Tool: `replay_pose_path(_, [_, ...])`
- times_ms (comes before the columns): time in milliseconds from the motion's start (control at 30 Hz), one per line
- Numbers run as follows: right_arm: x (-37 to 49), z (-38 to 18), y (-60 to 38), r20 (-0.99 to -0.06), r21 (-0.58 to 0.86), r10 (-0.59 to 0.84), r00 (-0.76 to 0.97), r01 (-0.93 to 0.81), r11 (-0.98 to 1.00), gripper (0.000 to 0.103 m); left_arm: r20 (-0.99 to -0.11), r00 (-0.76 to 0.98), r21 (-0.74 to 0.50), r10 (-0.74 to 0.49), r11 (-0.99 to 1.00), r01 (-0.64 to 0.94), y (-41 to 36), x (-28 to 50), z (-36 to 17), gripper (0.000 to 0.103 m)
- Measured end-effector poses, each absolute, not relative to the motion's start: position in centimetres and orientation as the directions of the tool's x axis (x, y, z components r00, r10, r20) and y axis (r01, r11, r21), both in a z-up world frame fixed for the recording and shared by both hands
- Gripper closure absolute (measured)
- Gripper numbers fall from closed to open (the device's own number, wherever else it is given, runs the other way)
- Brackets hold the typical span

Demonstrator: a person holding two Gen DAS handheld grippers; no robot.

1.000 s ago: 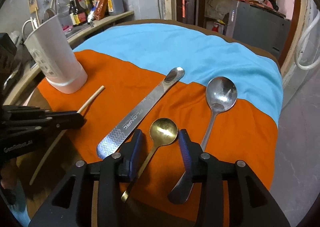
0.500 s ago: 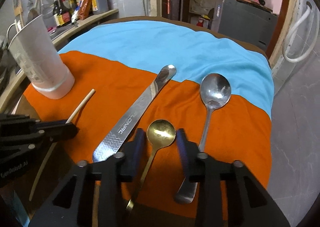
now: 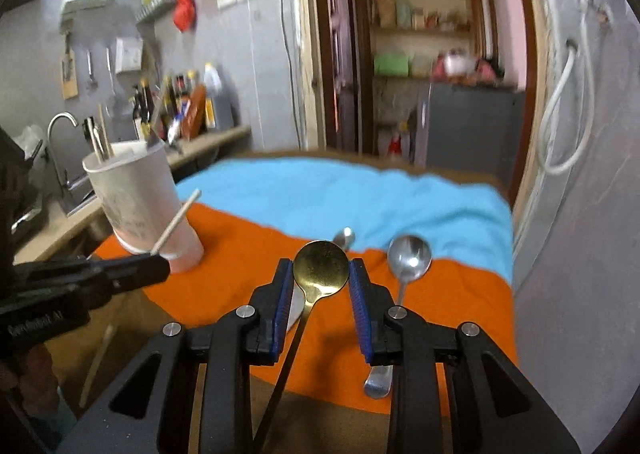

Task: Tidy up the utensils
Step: 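Carry the chopstick to the caddy with the left tool while the right tool carries the gold spoon there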

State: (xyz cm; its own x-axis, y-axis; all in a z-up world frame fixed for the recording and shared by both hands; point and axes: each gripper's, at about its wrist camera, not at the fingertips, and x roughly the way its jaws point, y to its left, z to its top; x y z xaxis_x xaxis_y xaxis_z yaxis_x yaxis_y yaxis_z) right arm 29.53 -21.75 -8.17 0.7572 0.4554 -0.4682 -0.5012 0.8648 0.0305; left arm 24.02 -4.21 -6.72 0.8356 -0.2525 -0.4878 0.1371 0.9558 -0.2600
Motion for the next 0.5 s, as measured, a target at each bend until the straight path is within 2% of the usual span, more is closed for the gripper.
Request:
replay_pose_path(133, [28.2,-7.3,-21.7,-0.375,0.001,0.458,0.806,-0.493,0.87,0.077,-0.444,0.858,-0.275,-0.258,0.951,0.143,-3.8,23.7,-6.3,0.1])
replay_pose_path(500, [25.9,-6.3,-21.6,-0.226,-0.042,0.504,0.833,-0.525,0.85,0.078,-0.337,0.911,-0.32,-0.237,0.939,0.126,-1.1,22.2,-4.8,0.1])
